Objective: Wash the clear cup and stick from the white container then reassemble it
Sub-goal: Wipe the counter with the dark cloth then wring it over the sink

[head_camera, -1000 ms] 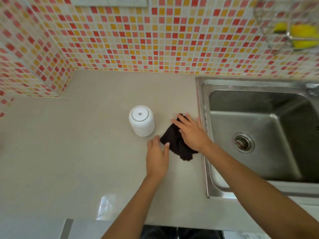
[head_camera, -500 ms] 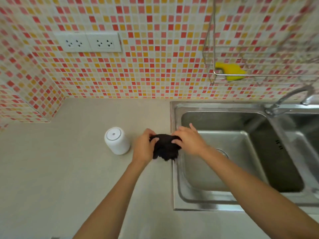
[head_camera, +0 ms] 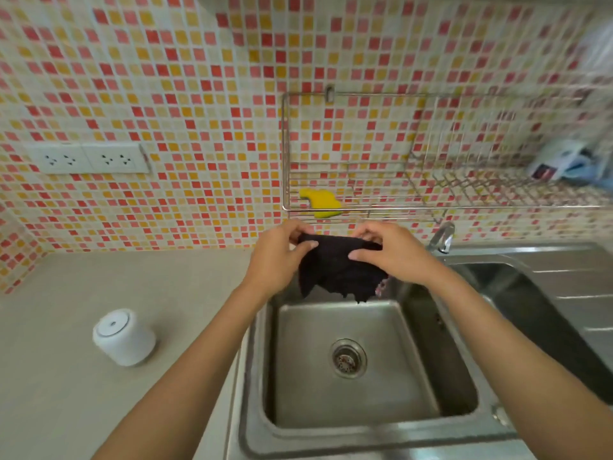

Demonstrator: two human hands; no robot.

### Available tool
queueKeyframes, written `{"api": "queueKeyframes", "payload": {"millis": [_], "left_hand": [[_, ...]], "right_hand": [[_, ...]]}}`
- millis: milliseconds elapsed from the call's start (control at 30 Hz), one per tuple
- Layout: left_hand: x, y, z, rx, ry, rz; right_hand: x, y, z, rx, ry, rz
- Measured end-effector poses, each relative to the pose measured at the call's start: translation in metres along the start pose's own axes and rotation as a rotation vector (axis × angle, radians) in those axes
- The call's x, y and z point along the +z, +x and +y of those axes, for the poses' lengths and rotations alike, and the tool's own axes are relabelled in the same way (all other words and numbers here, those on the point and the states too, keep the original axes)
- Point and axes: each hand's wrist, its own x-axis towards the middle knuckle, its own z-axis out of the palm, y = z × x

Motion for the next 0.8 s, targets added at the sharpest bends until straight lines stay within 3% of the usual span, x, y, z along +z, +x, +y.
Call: {"api": "queueKeyframes", "payload": {"millis": [133,267,500,800], "left_hand": [[0.002,0.045,0.038,0.067,-0.076,0.025],[0.013,0.098,0.06,0.095,-0.077,0.062],[0.037,0.166,0.065,0.036,0.012,0.042],[0.07,0.188,0.025,-0.108,0.115,-0.109]], "right_hand": [[-0.065,0.013,0.004,0.007,0.349,0.091],[-0.108,0.046,0.013,0.015,0.469,0.205],[-0.134,0.109,0.043,0.084,0.454,0.23],[-0.104,0.162,0.089,0.118,0.04,0.027]]}}
